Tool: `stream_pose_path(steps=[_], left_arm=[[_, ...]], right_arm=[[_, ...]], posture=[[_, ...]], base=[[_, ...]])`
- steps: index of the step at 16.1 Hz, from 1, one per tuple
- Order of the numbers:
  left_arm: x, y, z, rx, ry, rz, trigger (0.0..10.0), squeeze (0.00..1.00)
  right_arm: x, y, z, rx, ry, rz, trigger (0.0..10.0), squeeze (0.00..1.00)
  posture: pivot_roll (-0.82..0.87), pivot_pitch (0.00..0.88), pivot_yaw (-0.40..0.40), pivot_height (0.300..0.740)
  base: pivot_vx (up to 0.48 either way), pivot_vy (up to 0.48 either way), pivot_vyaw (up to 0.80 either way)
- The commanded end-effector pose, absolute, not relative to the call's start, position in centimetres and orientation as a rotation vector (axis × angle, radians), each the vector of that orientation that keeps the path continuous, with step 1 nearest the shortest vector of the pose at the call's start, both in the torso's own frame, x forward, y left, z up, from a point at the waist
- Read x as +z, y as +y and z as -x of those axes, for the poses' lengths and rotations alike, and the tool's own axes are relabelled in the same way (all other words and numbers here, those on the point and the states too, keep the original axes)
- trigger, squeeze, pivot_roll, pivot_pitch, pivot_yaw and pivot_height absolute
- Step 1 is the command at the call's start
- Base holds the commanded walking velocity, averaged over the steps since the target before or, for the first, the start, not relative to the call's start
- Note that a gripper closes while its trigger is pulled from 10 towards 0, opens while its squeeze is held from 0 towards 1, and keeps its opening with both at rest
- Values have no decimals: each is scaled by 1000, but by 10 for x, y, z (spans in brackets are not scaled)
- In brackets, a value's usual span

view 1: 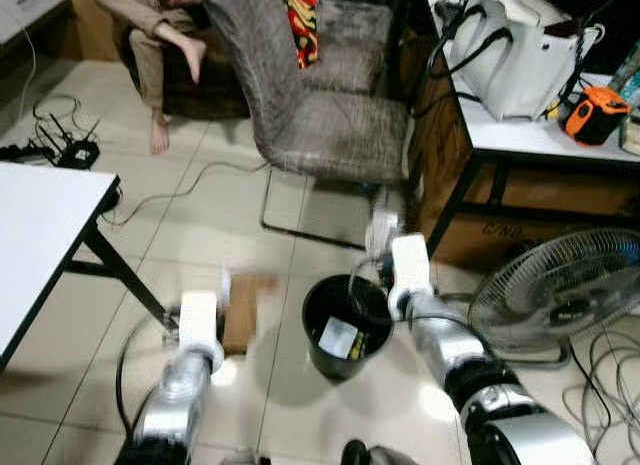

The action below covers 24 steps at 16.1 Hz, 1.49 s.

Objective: Picking trash to rubbish bin

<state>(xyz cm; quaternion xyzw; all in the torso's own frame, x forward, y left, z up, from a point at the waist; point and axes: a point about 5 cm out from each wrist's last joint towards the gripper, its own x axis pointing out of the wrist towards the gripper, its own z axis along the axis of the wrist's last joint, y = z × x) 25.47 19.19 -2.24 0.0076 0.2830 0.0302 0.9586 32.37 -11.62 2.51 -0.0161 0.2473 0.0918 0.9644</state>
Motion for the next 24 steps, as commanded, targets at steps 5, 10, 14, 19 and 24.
stream_pose_path(steps=[5, 10, 14, 19, 24], left_arm=[[-35, 181, -252, 56, 634, 91, 10000, 0], [-42, 165, -249, -12, 673, 96, 10000, 0], [-41, 163, -251, -27, 662, 101, 10000, 0], [-41, 158, -252, -78, 655, 83, 10000, 0], [-42, 155, -251, -98, 659, 67, 10000, 0]], right_arm=[[-3, -118, -302, 134, 650, 10, 10000, 0], [-7, -118, -299, 131, 662, 14, 10000, 0], [-9, -118, -297, 135, 668, 7, 10000, 0], [-11, -115, -295, 151, 672, 7, 10000, 0], [-13, -115, -293, 152, 685, 14, 10000, 0]], posture=[[-70, 168, -28, 740], [-73, 170, -27, 740], [-90, 163, -21, 740], [-93, 159, -18, 740], [-95, 162, -17, 740]], base=[[0, 0, -433], [0, 0, -800], [0, 0, -534], [0, 0, 0], [99, 0, -115]])
